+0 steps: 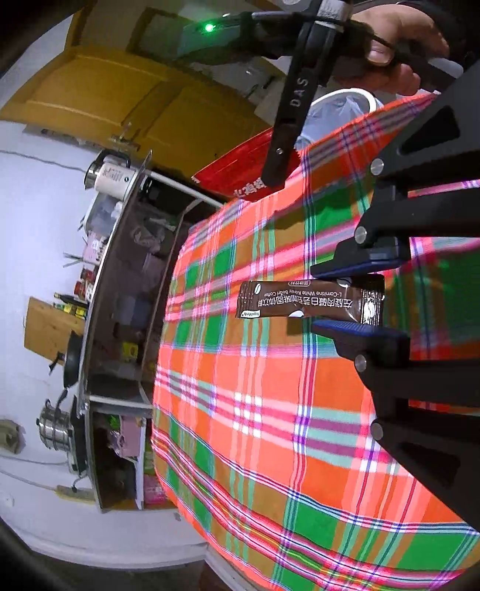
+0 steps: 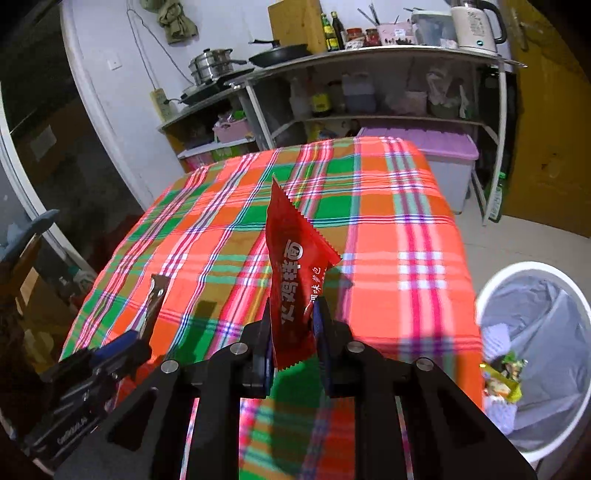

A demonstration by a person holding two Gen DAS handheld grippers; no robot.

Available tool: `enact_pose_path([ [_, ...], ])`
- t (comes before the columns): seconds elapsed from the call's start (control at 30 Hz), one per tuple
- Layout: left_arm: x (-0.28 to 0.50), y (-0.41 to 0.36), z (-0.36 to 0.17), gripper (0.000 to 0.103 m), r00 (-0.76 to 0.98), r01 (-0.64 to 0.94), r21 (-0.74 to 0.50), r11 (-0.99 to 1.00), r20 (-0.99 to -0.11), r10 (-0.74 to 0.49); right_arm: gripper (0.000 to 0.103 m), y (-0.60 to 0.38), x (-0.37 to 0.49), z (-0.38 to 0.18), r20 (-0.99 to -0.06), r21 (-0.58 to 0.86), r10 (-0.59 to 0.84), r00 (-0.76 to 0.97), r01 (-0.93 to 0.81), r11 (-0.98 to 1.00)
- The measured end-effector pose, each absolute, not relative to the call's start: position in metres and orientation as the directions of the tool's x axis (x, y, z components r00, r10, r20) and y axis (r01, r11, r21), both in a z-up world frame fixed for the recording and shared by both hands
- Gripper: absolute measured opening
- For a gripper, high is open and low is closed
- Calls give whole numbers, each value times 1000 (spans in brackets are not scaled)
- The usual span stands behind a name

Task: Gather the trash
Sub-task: 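Carry the brown bar and red wrapper over the bin with both tools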

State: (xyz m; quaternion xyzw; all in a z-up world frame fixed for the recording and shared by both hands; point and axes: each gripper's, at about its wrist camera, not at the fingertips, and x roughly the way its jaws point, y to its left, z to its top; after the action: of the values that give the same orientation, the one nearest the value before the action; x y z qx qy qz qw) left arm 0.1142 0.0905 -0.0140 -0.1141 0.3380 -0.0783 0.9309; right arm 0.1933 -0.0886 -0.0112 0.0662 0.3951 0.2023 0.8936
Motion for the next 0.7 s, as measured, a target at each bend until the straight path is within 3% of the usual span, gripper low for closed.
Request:
enact_pose_path([
  [0.7, 116, -11, 21, 23, 748, 242, -212, 947, -580, -322, 19, -189, 141, 11, -618, 281, 345, 707, -211, 936],
])
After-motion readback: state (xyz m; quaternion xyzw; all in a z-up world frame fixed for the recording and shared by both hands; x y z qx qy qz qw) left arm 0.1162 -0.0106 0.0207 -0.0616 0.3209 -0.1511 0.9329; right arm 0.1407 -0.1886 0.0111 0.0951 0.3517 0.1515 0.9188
